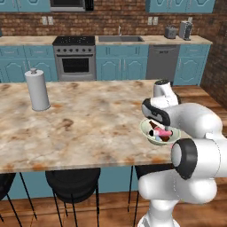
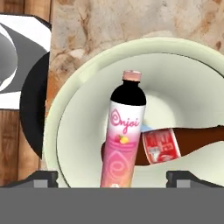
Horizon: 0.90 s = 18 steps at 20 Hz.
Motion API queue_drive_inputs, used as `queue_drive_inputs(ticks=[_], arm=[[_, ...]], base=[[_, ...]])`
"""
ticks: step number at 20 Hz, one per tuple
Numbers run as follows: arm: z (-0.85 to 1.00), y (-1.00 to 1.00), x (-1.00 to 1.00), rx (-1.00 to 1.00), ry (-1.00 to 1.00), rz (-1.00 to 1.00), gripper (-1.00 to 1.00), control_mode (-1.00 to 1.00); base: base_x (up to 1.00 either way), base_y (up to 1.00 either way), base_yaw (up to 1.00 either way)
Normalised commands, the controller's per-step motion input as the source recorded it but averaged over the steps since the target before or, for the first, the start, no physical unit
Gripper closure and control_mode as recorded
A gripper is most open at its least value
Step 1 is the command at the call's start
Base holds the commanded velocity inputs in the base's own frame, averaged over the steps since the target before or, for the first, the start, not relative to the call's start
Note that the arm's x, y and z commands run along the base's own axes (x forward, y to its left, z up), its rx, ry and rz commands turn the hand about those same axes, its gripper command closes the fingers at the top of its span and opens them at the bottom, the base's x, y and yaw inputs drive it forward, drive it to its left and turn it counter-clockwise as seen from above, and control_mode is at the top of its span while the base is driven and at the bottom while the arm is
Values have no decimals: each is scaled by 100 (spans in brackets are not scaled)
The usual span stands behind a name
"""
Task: Open the fridge, grab two sodas, and place both sodas inside the bowl with ice on the dining counter.
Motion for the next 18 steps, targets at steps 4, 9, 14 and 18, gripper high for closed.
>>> queue_drive_inputs(ticks=[4,9,14,18], arm=[[46,0,-40,0,-10,0,-100,-100],[46,0,-48,0,-7,0,-100,-100],[46,15,-53,0,-10,-3,-100,-100],[38,25,-50,0,-13,-6,-100,-100]], base=[[0,0,0],[0,0,0],[0,0,0],[0,0,0]])
